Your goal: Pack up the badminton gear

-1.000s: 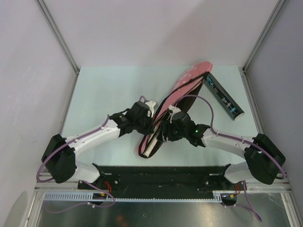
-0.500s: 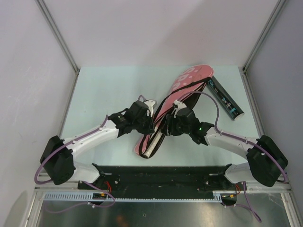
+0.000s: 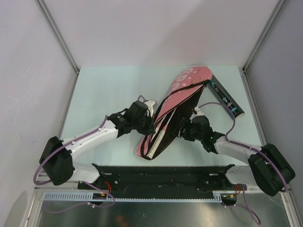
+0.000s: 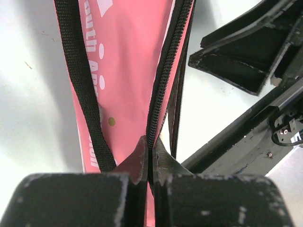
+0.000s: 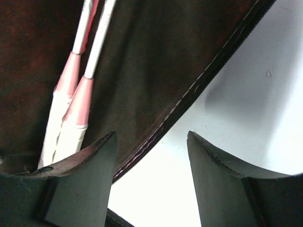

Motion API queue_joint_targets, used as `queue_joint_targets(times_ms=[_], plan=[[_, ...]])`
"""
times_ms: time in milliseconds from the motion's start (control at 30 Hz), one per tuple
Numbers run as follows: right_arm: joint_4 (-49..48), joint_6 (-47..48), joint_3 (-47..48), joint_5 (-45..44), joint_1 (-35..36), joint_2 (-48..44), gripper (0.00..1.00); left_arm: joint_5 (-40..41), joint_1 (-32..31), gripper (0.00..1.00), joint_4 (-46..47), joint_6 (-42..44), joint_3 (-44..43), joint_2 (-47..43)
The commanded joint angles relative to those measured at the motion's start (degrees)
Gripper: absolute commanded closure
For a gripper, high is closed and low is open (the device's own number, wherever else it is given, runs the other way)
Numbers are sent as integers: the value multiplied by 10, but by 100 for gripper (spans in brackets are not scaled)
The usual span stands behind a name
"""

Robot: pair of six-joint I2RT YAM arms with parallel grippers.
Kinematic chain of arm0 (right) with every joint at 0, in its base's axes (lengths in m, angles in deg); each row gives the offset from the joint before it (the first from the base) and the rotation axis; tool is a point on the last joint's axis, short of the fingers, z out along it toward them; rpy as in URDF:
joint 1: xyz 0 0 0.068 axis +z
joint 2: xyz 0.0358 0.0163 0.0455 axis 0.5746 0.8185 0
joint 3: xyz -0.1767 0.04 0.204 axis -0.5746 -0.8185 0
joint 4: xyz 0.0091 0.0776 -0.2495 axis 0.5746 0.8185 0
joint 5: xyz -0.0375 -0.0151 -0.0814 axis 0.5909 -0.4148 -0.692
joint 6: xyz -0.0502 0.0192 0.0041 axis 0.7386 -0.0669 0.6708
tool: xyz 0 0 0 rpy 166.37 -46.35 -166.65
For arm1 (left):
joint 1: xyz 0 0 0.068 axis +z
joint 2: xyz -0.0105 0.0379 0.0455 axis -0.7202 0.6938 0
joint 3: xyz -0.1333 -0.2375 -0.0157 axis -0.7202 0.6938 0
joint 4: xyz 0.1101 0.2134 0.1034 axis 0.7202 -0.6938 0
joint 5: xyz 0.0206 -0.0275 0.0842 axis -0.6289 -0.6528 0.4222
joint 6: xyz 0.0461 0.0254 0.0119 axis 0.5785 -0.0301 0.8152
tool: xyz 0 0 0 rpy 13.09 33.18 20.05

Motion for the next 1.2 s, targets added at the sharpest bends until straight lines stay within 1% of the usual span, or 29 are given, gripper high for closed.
queue_joint_targets(times_ms=[0,67,167,300,400,433,500,533,567,600,733,800,833,867,933,1000,1033,1067,1100,1133,1167], plan=[[-78,-39,-8,38,-30,23,36,-22,-2,100,35,-18,-20,-31],[-105,-54,-36,54,-41,15,35,-23,-2,100,35,-19,-20,-33],[-149,-65,-65,62,-52,2,32,-28,-2,100,35,-21,-21,-31],[-189,-72,-65,58,-49,42,33,-32,-2,100,34,-23,-23,-34],[-228,-76,-73,45,-48,80,34,-30,-2,100,34,-25,-22,-40],[-257,-84,-75,45,-53,101,34,-31,-2,100,35,-25,-20,-41],[-286,-103,-83,39,-56,122,37,-31,-2,100,36,-27,-19,-45],[-324,-116,-87,38,-59,134,39,-31,-2,100,34,-27,-18,-47],[-337,-125,-88,34,-58,157,42,-31,-2,100,35,-27,-17,-47],[-344,-135,-90,27,-59,168,42,-31,-2,100,34,-27,-17,-47],[-473,-183,-120,-16,-62,237,42,-28,-2,100,34,-26,-15,-44],[-508,-202,-118,-3,-79,288,45,-27,-2,100,34,-28,-14,-45],[-565,-206,-129,-6,-85,300,45,-20,-2,100,34,-28,-9,-46],[-581,-202,-128,-12,-91,310,46,-18,-2,100,34,-30,-6,-51],[-564,-191,-107,3,-121,323,47,-2,-2,100,34,-31,5,-57],[-534,-153,-102,15,-146,298,45,12,-2,100,33,-35,10,-62],[-468,-132,-96,13,-157,278,43,20,-2,100,34,-37,17,-63],[-424,-116,-81,1,-165,261,38,21,-2,100,34,-40,20,-67],[-380,-78,-74,-6,-173,243,35,19,-2,100,34,-42,22,-68],[-325,-65,-68,-3,-197,213,34,16,-2,100,35,-43,24,-66],[-313,-53,-60,3,-209,203,33,10,-2,100,35,-45,24,-64]])
